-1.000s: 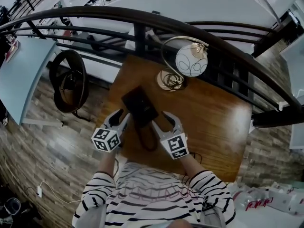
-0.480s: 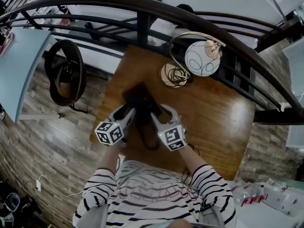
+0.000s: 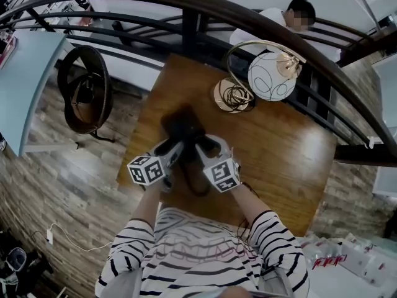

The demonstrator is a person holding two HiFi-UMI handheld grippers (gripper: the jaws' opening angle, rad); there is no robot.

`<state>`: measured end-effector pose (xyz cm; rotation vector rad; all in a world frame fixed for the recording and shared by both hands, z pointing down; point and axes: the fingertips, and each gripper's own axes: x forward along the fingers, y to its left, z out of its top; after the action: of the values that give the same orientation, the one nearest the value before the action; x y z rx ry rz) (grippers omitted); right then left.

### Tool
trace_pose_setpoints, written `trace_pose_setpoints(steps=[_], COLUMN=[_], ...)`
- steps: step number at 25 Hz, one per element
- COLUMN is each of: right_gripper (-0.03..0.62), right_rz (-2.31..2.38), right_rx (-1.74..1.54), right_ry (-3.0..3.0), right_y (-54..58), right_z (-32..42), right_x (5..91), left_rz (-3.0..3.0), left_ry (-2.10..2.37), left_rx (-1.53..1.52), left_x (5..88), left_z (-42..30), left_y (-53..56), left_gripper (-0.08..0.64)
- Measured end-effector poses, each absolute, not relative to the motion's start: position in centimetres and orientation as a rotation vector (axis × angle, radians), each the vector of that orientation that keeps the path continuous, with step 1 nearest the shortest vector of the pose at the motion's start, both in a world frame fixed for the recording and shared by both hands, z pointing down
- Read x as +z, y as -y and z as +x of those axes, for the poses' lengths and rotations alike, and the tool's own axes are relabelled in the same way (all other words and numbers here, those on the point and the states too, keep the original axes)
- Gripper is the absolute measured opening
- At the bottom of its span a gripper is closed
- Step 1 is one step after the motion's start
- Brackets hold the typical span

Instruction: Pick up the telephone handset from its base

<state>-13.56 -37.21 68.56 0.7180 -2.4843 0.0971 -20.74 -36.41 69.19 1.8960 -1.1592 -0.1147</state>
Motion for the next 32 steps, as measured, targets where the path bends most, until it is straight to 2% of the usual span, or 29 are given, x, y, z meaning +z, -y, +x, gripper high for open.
trace_pose_setpoints(steps=[5, 11, 32], right_gripper=[0.124, 0.118, 0.118], right_rz=[0.707, 0.700, 0.709], right_rx=[0.097, 0.131, 0.147], right_ry=[2.471, 2.492, 2.490], right_y=[37.1, 37.0, 36.9], right_z=[-13.9, -13.9, -14.0], right_x=[69.3, 69.5, 69.8], left_rz=[1.866, 1.833, 1.795], left_ry=[1.129, 1.098, 0.974], left_rx=[-0.131, -0.148, -0.250], left_x=[69.4, 69.6, 67.6], left_z=[-20.6, -20.0, -19.8], left_y=[36.4, 36.5, 35.9], left_gripper=[0.197, 0.120, 0.072])
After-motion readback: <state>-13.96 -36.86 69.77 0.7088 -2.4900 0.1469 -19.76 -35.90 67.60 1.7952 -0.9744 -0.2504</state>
